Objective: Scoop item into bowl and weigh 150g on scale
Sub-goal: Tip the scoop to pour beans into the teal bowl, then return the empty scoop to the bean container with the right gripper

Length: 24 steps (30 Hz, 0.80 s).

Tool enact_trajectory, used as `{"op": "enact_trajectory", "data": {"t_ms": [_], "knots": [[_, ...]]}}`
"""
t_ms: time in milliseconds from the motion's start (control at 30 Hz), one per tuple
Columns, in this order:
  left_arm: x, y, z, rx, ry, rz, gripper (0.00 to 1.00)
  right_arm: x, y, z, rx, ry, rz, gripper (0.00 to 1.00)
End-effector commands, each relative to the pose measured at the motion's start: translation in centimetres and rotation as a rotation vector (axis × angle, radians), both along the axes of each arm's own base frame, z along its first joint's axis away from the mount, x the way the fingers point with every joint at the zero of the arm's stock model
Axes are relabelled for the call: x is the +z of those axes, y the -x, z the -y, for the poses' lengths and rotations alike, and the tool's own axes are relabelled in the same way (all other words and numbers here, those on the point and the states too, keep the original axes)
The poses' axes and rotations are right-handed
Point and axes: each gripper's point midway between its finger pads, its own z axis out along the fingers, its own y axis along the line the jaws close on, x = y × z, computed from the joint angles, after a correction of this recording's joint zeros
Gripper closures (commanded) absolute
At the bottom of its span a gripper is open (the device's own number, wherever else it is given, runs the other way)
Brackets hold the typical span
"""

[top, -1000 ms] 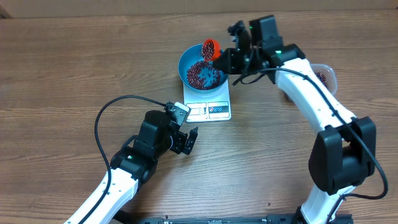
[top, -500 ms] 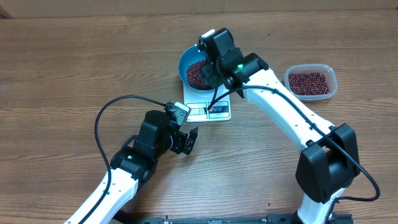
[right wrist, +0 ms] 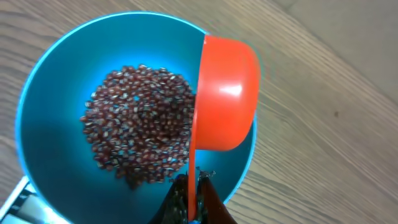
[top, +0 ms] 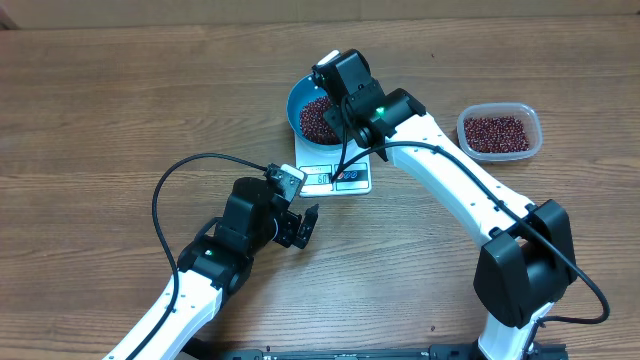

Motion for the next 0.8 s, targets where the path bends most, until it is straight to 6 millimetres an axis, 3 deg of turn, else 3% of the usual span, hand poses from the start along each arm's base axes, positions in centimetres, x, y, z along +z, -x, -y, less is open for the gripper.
{"op": "enact_trajectory", "data": {"t_ms": [0, 233, 333, 433, 533, 767], "knots": [[-0.3, 0.0, -0.2, 0.012, -0.007, -0.006, 0.00, 2.4, -0.1, -1.0, 0.033, -0.082, 0.023, 0.96], [-0.3, 0.0, -0.2, 0.012, -0.007, -0.006, 0.00, 5.4, 0.1, 0.6, -0.010, -0.235, 0.007, 0.96], [-0.3, 0.0, -0.2, 0.012, -0.007, -0.006, 0.01, 7.3, 0.5, 2.2, -0.001, -0.319, -0.017, 0.96], [-0.3, 0.0, -0.2, 0.012, -0.007, -0.006, 0.00, 9.6, 0.9, 6.4, -0.068, -0.412, -0.038, 0.96], [-0.3, 0.0, -0.2, 0.012, -0.007, -0.006, 0.00, 10.7, 1.2, 10.3, -0.139, -0.441, -0.045, 0.96], [-0.3, 0.0, -0.2, 0.012, -0.007, -0.006, 0.00, 9.9, 2.6, 20.2, -0.383, -0.422, -0.104, 0.96]]}}
